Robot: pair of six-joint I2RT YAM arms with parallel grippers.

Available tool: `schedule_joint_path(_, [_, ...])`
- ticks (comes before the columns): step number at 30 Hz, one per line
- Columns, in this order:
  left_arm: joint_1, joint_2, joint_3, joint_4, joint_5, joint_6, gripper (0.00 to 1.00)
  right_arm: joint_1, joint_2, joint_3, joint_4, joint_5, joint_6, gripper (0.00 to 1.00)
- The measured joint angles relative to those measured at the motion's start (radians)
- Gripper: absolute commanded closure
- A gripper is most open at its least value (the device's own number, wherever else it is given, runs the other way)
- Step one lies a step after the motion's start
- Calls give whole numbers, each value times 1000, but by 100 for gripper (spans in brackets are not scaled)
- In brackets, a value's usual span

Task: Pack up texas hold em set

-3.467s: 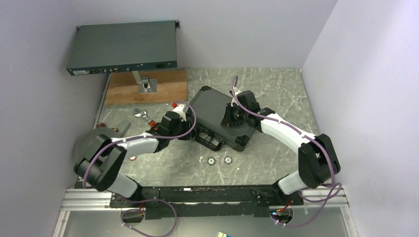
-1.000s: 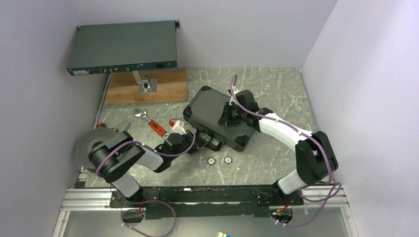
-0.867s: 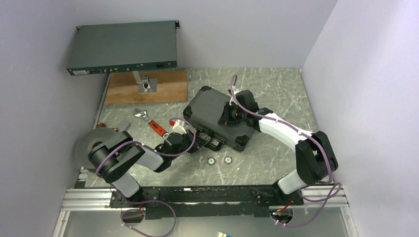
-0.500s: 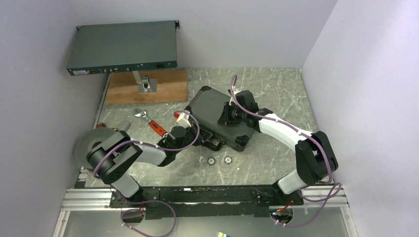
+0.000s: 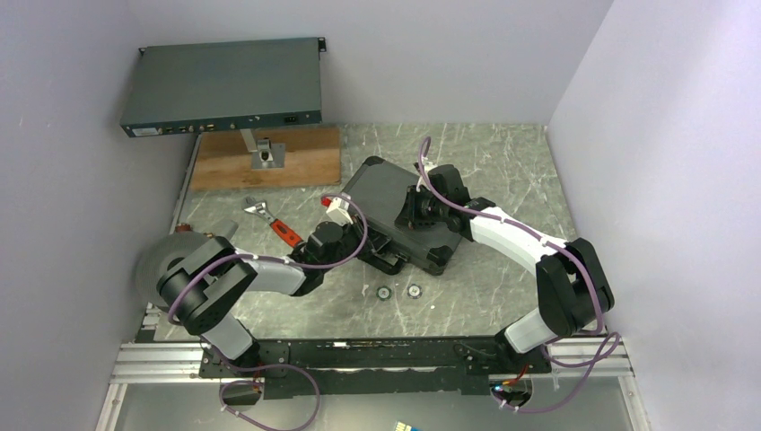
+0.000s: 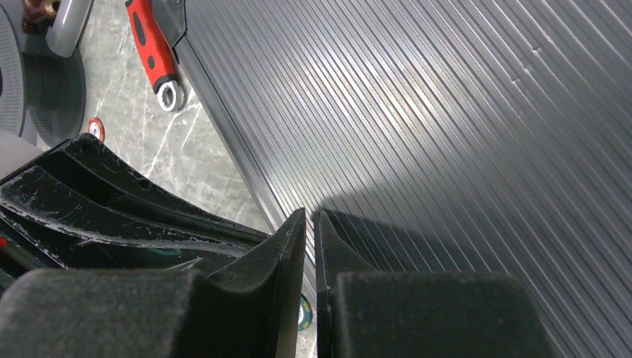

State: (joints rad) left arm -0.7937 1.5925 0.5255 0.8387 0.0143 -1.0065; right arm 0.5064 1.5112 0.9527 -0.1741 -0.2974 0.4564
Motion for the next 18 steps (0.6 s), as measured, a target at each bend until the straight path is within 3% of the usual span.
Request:
schedule_joint_path(5, [0, -16, 0, -21, -1, 18, 70, 0, 0, 0, 0, 0, 0, 87])
schedule_joint_path(8, [0, -37, 0, -44, -4, 31, 57, 0, 0, 0, 0, 0, 1, 84])
schedule_joint_path(15, [0, -124, -21, -86, -27, 80, 39, 6, -10, 5, -5, -14, 8, 55])
schedule_joint_path(18, [0, -169, -35, -118, -43, 109, 29, 8, -16, 13, -17, -25, 8, 38])
